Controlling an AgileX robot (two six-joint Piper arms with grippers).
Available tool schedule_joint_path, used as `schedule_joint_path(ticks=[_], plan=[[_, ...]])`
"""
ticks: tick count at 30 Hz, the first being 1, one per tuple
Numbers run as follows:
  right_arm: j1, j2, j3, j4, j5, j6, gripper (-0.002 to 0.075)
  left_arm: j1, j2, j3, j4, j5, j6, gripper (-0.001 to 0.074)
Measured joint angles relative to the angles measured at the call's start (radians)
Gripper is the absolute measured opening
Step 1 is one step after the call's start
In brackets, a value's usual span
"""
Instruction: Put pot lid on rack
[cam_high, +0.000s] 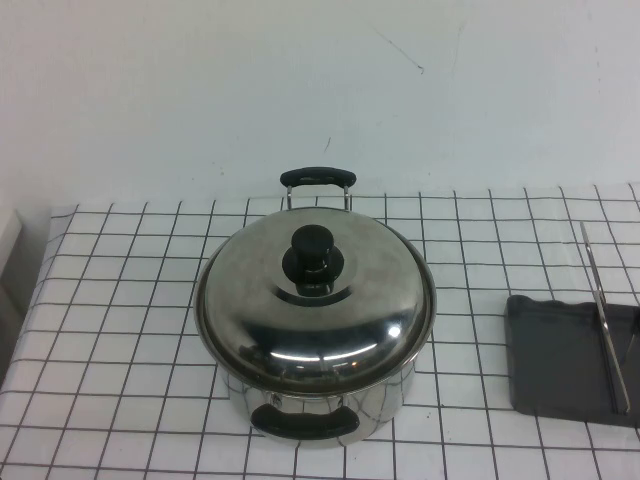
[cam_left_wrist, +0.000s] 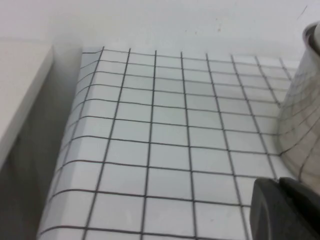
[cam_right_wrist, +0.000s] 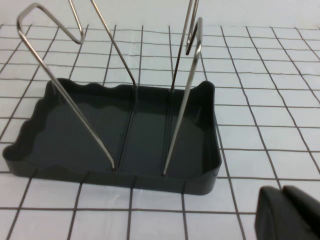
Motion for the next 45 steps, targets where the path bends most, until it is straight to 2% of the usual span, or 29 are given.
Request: schedule_joint_path(ticks=[2, 7, 10, 26, 30, 33, 40, 45], plan=[[0.0, 0.0, 0.0, 0.0, 0.0, 0.0, -0.0003, 0.0, 0.0, 0.0, -0.021, -0.007, 0.0, -0.0003], [0.0, 0.0, 0.0, 0.0, 0.0, 0.0, -0.0003, 0.0, 0.0, 0.0, -0.322, -0.11, -0.002, -0.0003], [0.0, 0.0, 0.0, 0.0, 0.0, 0.0, -0.0003, 0.0, 0.0, 0.0, -0.435, -0.136, -0.004, -0.0003], [0.0, 0.0, 0.0, 0.0, 0.0, 0.0, -0.0003, 0.0, 0.0, 0.0, -0.62, -0.153, 0.008, -0.0003], [0.0, 0.0, 0.0, 0.0, 0.0, 0.0, -0.0003, -0.007, 0.0, 0.0, -0.626, -0.131, 0.078, -0.0003], [0.0, 0.0, 0.0, 0.0, 0.0, 0.0, -0.0003, -0.007, 0.018, -0.051, -0.624, -0.062, 0.195, -0.0003], [0.0, 0.0, 0.0, 0.0, 0.0, 0.0, -0.0003, -0.007, 0.226, -0.262, -0.62, 0.055, 0.555, -0.0003], [0.0, 0.0, 0.0, 0.0, 0.0, 0.0, -0.0003, -0.007, 0.38, -0.389, -0.616, 0.066, 0.648, -0.0003]])
